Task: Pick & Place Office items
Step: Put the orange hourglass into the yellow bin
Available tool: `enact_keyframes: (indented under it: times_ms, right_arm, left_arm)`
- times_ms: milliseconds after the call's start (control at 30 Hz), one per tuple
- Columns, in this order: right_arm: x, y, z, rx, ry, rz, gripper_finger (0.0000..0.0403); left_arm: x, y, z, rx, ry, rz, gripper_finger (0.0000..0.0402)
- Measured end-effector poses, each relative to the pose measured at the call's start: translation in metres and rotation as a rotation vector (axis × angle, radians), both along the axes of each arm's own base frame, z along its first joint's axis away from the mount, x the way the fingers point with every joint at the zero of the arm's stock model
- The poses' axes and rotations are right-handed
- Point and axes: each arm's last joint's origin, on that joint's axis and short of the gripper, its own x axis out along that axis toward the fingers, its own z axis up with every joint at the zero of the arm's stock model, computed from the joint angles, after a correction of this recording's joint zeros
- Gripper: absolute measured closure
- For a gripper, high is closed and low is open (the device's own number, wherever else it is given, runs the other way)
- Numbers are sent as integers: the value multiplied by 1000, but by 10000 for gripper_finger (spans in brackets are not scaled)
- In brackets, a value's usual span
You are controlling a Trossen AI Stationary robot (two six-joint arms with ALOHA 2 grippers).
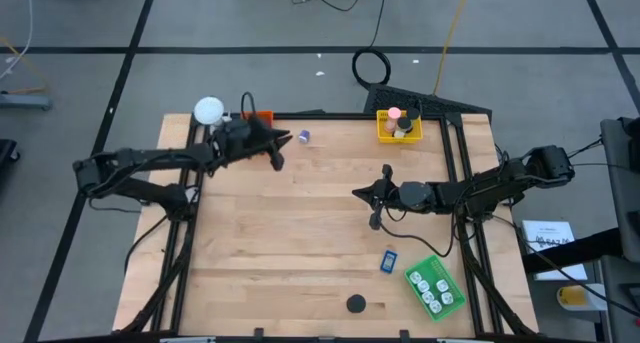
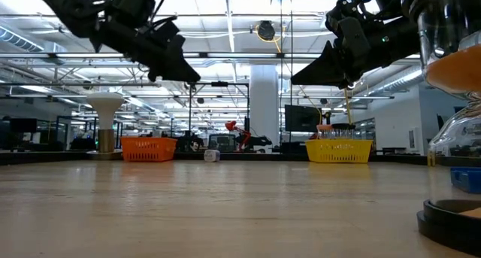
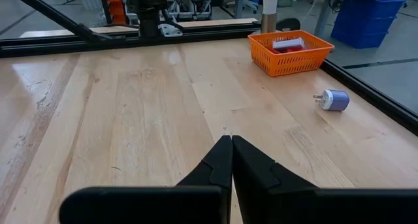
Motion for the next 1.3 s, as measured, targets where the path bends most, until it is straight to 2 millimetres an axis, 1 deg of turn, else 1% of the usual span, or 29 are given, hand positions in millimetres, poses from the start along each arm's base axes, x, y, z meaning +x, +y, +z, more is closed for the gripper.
enact_keyframes:
  times_ms: [100, 200, 300, 500, 633, 867, 1167, 1300]
  right_arm:
    - [0, 0, 0, 0, 0, 0, 399]
    - [0, 0, 0, 0, 0, 0, 399]
    - [0, 0, 0, 0, 0, 0, 399]
    - [0, 0, 0, 0, 0, 0, 399]
    - [0, 0, 0, 0, 0, 0, 399]
    - [0, 0, 0, 0, 0, 0, 399]
    - [0, 0, 1, 1, -8, 0, 399]
    - [1, 0, 5, 24, -56, -3, 399]
  left_arm:
    - [0, -10, -10, -13, 8, -35, 325]
    - [-1, -23, -26, -27, 27, -80, 325]
    - [-1, -37, -39, -4, -10, -134, 325]
    - [-11, -64, -48, 61, -190, -233, 325]
    - [-14, -76, -52, 60, -220, -288, 325]
    - [-13, -84, -54, 50, -206, -325, 325]
    - [-13, -84, -53, 49, -210, -327, 325]
    - [-13, -84, -53, 50, -212, -327, 325]
